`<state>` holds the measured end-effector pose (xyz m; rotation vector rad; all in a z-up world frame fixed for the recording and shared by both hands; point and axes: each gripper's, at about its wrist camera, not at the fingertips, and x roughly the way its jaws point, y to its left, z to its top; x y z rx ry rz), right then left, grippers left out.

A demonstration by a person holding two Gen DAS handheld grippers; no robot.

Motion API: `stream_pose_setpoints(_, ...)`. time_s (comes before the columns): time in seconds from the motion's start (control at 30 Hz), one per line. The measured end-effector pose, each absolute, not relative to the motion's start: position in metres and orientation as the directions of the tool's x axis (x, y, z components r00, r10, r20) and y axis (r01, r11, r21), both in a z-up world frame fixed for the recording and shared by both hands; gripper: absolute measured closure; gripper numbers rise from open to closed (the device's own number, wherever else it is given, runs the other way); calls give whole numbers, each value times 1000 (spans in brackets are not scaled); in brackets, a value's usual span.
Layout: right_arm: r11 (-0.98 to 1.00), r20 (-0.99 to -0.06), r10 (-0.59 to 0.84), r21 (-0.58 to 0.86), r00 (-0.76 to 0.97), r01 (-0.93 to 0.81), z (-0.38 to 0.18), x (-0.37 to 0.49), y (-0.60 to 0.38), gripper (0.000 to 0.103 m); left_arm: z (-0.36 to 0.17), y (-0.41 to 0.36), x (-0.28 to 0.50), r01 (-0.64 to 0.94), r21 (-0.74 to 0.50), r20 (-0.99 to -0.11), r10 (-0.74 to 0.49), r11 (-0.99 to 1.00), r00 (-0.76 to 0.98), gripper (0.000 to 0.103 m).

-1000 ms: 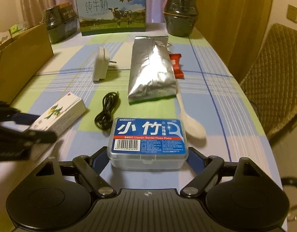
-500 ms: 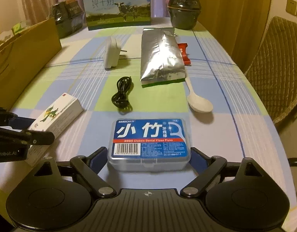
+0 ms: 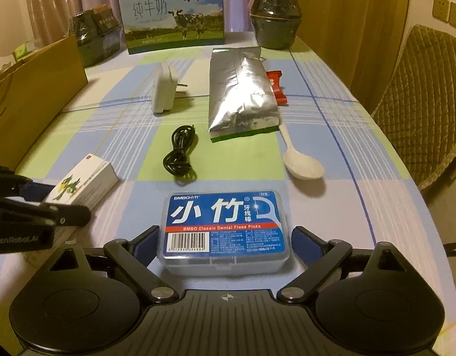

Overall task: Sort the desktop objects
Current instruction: 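Grasp the blue-lid floss pick case with the right tool, then carry the cream box and floss case over the cardboard box and release both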

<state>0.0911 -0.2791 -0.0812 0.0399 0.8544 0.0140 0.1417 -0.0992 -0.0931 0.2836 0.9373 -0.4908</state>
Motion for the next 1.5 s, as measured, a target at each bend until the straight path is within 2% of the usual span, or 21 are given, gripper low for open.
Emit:
stream_pose_setpoints(0.13,999,-752,28,43,659,6,-82,93,-280,13,-93,-97,139,513,18,-826,-276,858,491,70)
stream_pose_setpoints(0.2,999,-757,33,43,652,0,-84,94,-279,20,-93,-95,138,509,15,-827,-275,861,490,70)
stream_pose_setpoints(0.67,1000,-706,19,18,708,-9,-49,83,-268,20,-61,-80,127,470,-12,-799,-291,882,526,70)
stream_pose_setpoints(1.1,969,-608,243,119,756,-216,32,102,-171,20,26,-7,122,355,16,-704,-241,935,667,70)
stream_pose_setpoints(1.5,910,-572,395,132,719,-394,68,149,-56,20,86,120,145,190,92,-647,-86,978,758,70)
